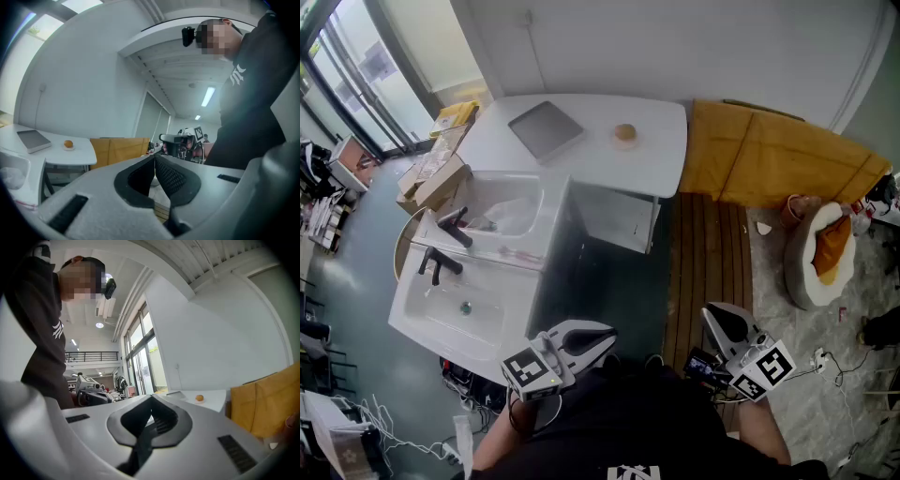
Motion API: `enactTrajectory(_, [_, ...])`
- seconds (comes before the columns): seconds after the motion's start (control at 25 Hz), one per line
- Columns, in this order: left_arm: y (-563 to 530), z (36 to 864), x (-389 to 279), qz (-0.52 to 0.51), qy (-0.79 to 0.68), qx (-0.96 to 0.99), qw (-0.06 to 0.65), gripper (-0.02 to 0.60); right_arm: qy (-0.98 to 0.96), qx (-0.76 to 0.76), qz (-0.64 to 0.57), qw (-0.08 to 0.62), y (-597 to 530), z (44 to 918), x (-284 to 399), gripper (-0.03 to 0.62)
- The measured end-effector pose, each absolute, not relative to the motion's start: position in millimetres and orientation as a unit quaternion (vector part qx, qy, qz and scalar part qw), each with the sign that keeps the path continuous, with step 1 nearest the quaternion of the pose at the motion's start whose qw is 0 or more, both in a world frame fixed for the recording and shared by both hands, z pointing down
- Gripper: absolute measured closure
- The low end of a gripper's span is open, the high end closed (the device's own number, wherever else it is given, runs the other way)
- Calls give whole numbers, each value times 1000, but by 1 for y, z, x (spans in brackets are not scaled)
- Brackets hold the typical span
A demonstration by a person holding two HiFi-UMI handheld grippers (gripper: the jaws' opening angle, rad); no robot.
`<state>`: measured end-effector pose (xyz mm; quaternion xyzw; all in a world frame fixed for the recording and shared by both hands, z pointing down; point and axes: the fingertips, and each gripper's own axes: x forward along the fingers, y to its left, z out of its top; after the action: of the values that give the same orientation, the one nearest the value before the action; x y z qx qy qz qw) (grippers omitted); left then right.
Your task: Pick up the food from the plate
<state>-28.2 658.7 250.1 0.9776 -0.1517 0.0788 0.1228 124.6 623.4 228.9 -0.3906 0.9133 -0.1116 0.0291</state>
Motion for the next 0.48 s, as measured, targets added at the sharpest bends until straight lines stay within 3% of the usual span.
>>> enactTrajectory(0.48, [642,221,14,22,-206,973,104,577,915,-391,-91,35,628,227,166,589])
